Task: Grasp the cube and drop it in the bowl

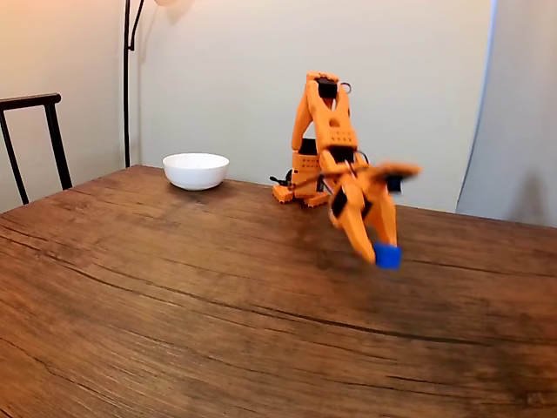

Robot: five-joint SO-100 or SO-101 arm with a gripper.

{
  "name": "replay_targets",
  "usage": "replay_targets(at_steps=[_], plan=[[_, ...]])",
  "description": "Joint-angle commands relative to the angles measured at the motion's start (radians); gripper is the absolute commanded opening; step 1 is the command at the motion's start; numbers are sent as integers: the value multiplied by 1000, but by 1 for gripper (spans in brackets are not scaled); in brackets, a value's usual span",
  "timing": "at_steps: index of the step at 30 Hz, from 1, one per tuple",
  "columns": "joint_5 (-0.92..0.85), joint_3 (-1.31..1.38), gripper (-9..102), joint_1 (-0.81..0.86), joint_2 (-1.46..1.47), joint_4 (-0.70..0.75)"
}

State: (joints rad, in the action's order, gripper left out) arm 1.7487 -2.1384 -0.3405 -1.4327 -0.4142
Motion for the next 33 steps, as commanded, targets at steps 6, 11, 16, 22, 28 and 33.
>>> replay_targets(at_steps=[6,11,16,22,28,33], plan=[[92,66,3,127,-360,471],[133,104,3,224,-549,732],[141,135,3,307,-663,917],[143,172,3,399,-727,1029],[144,213,3,506,-796,1172],[196,212,3,652,-928,1299]])
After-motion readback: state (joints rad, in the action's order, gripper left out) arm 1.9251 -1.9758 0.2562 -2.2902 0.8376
